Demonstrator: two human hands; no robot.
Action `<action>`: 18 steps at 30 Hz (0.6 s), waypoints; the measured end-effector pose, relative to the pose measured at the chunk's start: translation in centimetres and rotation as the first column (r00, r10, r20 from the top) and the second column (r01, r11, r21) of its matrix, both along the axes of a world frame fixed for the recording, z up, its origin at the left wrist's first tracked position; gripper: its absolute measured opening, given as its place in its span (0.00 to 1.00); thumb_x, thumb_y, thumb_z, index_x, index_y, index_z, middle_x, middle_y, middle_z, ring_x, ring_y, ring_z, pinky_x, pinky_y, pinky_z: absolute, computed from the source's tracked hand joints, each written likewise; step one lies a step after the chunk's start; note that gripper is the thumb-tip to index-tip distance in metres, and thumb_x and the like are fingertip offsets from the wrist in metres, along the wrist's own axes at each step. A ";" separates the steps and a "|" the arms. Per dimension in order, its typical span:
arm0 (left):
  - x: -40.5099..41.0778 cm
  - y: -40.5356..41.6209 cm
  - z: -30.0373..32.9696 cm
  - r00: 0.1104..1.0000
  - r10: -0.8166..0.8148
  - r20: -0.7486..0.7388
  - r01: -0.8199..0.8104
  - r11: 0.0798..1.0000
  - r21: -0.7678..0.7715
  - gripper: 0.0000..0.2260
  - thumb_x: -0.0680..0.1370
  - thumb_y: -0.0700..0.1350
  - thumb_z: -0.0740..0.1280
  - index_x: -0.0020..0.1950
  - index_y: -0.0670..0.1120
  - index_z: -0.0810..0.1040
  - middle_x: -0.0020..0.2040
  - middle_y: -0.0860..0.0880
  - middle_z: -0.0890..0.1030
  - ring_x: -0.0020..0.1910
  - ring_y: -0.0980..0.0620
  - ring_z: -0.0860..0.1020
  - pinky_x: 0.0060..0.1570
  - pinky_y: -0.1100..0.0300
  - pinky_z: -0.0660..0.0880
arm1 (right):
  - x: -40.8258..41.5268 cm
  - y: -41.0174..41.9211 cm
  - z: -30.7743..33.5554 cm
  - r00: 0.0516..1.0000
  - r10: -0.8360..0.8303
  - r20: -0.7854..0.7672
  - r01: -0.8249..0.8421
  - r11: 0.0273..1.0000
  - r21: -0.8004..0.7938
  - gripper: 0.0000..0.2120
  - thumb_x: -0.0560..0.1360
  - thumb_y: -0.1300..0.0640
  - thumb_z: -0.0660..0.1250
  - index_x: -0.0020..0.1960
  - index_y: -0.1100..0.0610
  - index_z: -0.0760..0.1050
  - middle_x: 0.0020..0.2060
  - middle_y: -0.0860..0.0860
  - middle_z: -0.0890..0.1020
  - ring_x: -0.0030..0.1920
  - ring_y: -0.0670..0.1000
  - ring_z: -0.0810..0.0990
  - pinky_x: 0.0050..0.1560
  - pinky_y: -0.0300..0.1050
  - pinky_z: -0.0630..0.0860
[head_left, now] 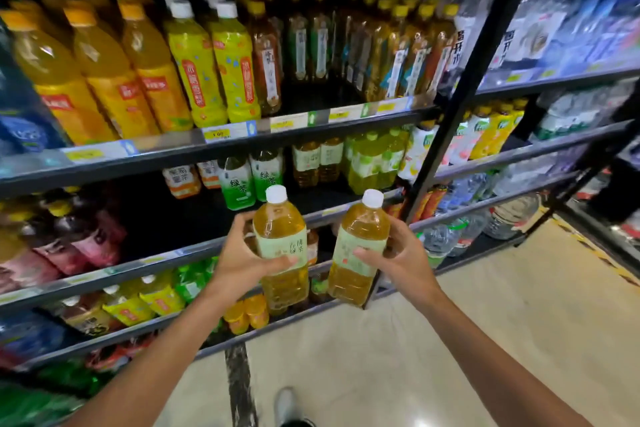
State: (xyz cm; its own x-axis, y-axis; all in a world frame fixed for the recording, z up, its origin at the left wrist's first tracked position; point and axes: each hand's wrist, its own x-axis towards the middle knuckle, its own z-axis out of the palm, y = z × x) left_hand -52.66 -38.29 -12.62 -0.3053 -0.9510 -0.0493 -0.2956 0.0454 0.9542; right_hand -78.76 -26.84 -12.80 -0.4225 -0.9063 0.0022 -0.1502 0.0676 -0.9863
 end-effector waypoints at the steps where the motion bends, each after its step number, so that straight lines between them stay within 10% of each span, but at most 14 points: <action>1: -0.7 -1.4 -0.5 1.000 -0.007 0.009 0.007 1.000 0.015 0.41 0.59 0.40 0.87 0.66 0.52 0.70 0.58 0.54 0.81 0.56 0.60 0.80 0.58 0.58 0.78 | -0.6 -1.2 -0.3 1.000 0.004 -0.029 -0.003 1.000 0.016 0.32 0.64 0.56 0.83 0.65 0.50 0.75 0.57 0.49 0.84 0.59 0.50 0.83 0.60 0.56 0.81; 6: -4.5 -7.8 -1.1 0.999 -0.037 0.032 0.038 0.999 -0.016 0.39 0.58 0.40 0.87 0.63 0.52 0.70 0.55 0.61 0.78 0.50 0.75 0.77 0.47 0.77 0.73 | -4.1 -7.1 -1.4 0.986 0.010 -0.167 -0.002 0.999 0.050 0.36 0.63 0.53 0.85 0.66 0.47 0.73 0.56 0.43 0.84 0.58 0.45 0.82 0.60 0.54 0.80; 11: -6.7 -11.8 -2.6 0.997 -0.008 0.079 0.008 1.000 0.001 0.42 0.56 0.41 0.87 0.64 0.53 0.68 0.57 0.54 0.82 0.57 0.58 0.81 0.60 0.56 0.77 | -7.2 -11.6 -2.3 0.967 0.068 -0.247 -0.054 0.997 0.062 0.36 0.61 0.53 0.85 0.65 0.48 0.72 0.56 0.44 0.83 0.57 0.42 0.82 0.60 0.51 0.80; 18: -10.3 -13.5 -3.5 0.987 0.108 0.118 -0.106 0.994 -0.021 0.45 0.57 0.41 0.87 0.70 0.47 0.70 0.61 0.50 0.80 0.58 0.56 0.80 0.59 0.60 0.77 | -11.0 -17.1 -3.6 0.953 0.169 -0.250 -0.169 0.985 0.022 0.38 0.60 0.53 0.86 0.60 0.33 0.69 0.56 0.32 0.80 0.59 0.39 0.80 0.61 0.44 0.79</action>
State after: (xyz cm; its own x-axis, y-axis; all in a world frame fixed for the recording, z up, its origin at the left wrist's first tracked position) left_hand -62.99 -51.76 -16.08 -0.1942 -0.9788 -0.0647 -0.4109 0.0213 0.9114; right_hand -89.74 -43.98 -16.44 -0.2492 -0.9644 0.0881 -0.4011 0.0200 -0.9158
